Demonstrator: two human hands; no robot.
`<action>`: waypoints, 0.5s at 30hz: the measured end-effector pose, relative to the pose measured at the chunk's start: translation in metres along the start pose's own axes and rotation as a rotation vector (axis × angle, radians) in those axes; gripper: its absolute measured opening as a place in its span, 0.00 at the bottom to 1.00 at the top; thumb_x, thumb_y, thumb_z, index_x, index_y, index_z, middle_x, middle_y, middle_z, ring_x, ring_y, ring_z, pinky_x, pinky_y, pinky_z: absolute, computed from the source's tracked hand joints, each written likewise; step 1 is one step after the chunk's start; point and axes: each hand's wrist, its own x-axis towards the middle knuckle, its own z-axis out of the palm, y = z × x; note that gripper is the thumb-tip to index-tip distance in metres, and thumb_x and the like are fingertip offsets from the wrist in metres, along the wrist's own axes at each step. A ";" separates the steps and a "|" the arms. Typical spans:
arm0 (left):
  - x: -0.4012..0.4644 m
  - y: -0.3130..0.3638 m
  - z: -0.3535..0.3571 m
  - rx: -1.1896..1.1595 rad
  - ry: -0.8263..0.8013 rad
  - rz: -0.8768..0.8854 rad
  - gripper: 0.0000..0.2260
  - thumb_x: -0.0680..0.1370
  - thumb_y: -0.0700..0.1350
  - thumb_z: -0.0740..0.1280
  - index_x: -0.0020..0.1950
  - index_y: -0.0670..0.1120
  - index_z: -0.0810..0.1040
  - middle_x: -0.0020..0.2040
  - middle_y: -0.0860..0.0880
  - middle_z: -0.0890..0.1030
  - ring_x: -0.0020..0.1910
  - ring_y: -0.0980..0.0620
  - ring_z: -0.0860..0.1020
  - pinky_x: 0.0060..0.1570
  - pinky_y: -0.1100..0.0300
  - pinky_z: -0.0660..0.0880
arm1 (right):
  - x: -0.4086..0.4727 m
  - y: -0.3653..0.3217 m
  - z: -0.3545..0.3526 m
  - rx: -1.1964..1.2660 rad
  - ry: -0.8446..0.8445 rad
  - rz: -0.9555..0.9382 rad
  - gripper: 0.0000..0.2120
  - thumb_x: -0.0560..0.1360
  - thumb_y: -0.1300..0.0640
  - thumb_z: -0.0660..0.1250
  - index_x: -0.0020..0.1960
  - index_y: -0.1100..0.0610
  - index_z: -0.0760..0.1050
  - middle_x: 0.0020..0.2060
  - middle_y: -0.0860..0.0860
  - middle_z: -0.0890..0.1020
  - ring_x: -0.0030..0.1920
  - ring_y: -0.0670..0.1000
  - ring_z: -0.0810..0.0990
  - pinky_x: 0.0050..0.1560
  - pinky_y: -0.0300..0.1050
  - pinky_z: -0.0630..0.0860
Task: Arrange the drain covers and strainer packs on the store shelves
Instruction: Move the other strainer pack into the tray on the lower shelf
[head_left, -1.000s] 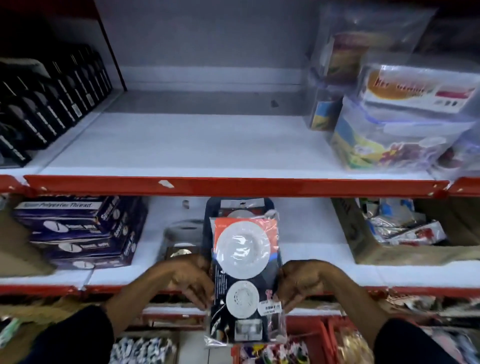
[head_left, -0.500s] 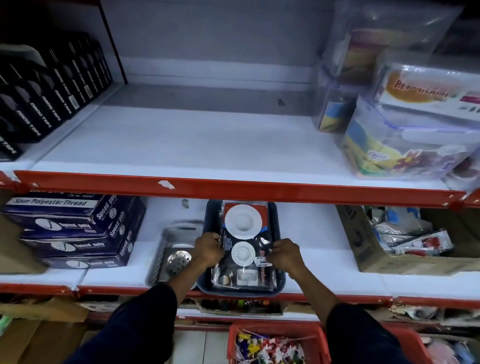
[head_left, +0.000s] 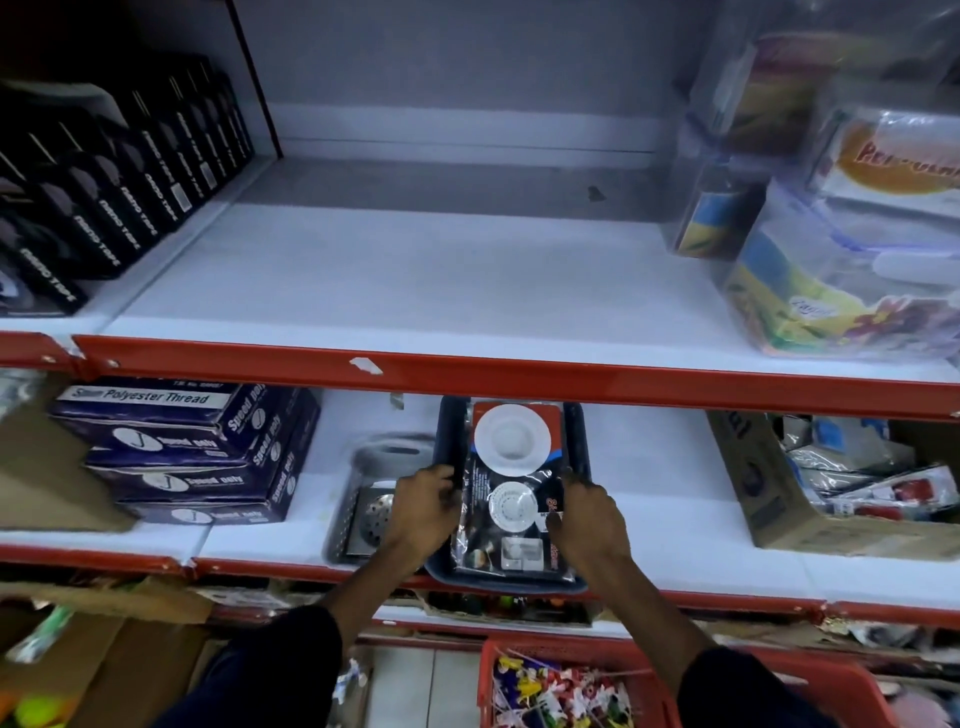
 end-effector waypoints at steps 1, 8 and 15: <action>-0.004 -0.009 -0.007 0.020 0.063 0.038 0.11 0.76 0.38 0.65 0.56 0.46 0.82 0.41 0.48 0.87 0.30 0.62 0.79 0.33 0.78 0.73 | -0.004 -0.003 0.001 0.000 0.022 -0.083 0.26 0.73 0.62 0.69 0.70 0.55 0.69 0.62 0.55 0.80 0.56 0.58 0.82 0.51 0.52 0.82; -0.017 -0.073 -0.025 0.401 -0.224 0.096 0.14 0.76 0.44 0.59 0.59 0.47 0.78 0.57 0.44 0.83 0.52 0.45 0.83 0.56 0.53 0.80 | -0.020 -0.026 0.033 -0.193 -0.177 -0.298 0.30 0.76 0.55 0.63 0.77 0.47 0.60 0.80 0.55 0.54 0.79 0.61 0.53 0.75 0.63 0.62; -0.020 -0.082 -0.028 0.397 -0.272 0.145 0.18 0.76 0.44 0.55 0.60 0.46 0.79 0.60 0.44 0.82 0.55 0.43 0.82 0.57 0.53 0.79 | -0.027 -0.038 0.033 -0.237 -0.189 -0.248 0.30 0.76 0.54 0.65 0.76 0.48 0.59 0.80 0.54 0.53 0.77 0.62 0.56 0.66 0.62 0.74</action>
